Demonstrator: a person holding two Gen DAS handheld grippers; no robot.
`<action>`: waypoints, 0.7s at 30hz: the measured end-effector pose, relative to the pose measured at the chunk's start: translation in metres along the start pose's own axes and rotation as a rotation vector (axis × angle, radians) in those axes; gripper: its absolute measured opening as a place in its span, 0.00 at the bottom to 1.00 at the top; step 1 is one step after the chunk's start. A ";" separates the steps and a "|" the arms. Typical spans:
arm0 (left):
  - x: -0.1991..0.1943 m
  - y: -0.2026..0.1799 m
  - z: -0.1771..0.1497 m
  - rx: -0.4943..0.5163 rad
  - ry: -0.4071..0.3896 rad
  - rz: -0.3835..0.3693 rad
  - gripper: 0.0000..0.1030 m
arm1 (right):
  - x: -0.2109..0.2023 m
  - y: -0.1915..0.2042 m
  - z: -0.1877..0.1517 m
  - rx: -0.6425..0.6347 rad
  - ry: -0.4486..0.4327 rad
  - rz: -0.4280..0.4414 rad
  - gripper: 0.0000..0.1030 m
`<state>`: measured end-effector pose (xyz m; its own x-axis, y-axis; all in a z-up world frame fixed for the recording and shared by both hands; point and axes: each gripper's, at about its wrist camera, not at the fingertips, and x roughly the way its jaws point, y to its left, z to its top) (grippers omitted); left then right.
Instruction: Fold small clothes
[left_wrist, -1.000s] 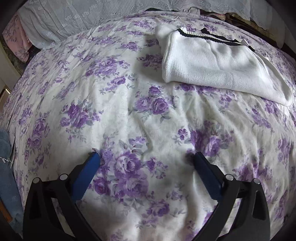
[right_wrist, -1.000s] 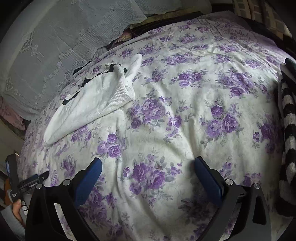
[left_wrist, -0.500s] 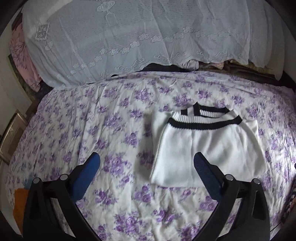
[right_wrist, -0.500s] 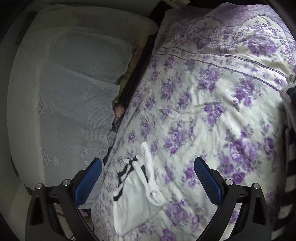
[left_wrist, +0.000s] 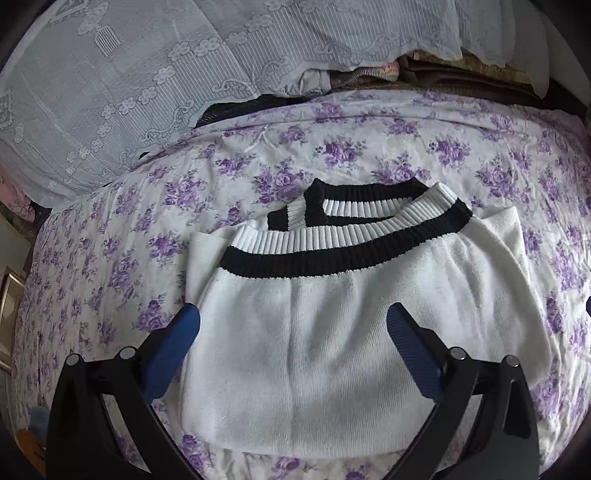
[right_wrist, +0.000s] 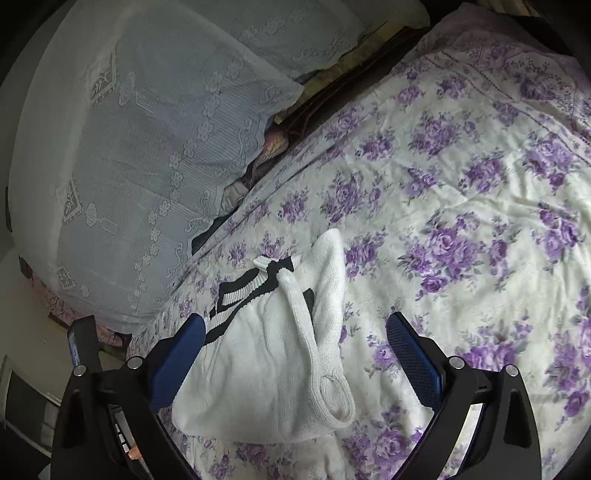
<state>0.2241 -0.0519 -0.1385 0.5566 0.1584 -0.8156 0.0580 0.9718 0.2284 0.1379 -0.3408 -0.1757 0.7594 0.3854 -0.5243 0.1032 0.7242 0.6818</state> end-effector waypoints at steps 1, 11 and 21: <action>0.006 0.000 0.001 -0.009 0.009 -0.002 0.96 | 0.008 0.001 -0.001 -0.008 0.021 0.003 0.90; 0.047 -0.008 -0.002 -0.015 0.056 0.003 0.96 | 0.058 -0.010 -0.017 -0.048 0.162 -0.030 0.68; 0.061 -0.005 -0.014 -0.032 0.031 -0.028 0.96 | 0.079 -0.009 -0.030 -0.102 0.195 -0.025 0.49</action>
<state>0.2459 -0.0448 -0.1966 0.5288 0.1362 -0.8377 0.0464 0.9809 0.1888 0.1772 -0.2999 -0.2387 0.6181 0.4623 -0.6358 0.0479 0.7851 0.6175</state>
